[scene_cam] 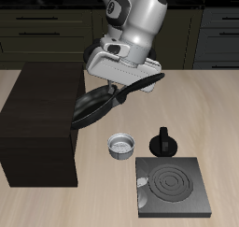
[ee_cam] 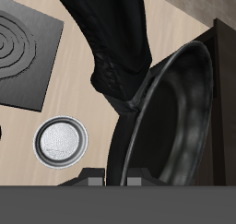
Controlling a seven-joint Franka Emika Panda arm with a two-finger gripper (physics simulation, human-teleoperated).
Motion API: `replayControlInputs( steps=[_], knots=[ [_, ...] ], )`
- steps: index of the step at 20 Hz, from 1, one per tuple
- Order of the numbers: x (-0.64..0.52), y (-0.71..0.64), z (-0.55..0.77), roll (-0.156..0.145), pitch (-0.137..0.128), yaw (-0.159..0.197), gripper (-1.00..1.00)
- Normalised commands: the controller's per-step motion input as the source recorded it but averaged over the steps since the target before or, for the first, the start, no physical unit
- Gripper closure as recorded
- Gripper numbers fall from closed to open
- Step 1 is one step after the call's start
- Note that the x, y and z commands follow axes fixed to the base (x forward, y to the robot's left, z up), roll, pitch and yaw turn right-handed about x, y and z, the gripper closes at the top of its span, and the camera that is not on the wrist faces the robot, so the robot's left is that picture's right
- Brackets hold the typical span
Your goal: Place the frypan on the top layer of the wooden shelf
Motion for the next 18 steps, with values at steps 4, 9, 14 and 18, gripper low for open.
replayControlInputs(
  steps=[4, 9, 14, 18],
  knots=[
    [0.12, -0.46, -0.14, -0.093, 0.033, 0.056, 1.00],
    [0.13, -0.43, -0.12, -0.092, 0.050, 0.045, 1.00],
    [0.18, -0.41, -0.21, -0.082, 0.083, 0.036, 1.00],
    [0.09, -0.43, -0.15, -0.072, 0.054, 0.001, 1.00]
  ],
)
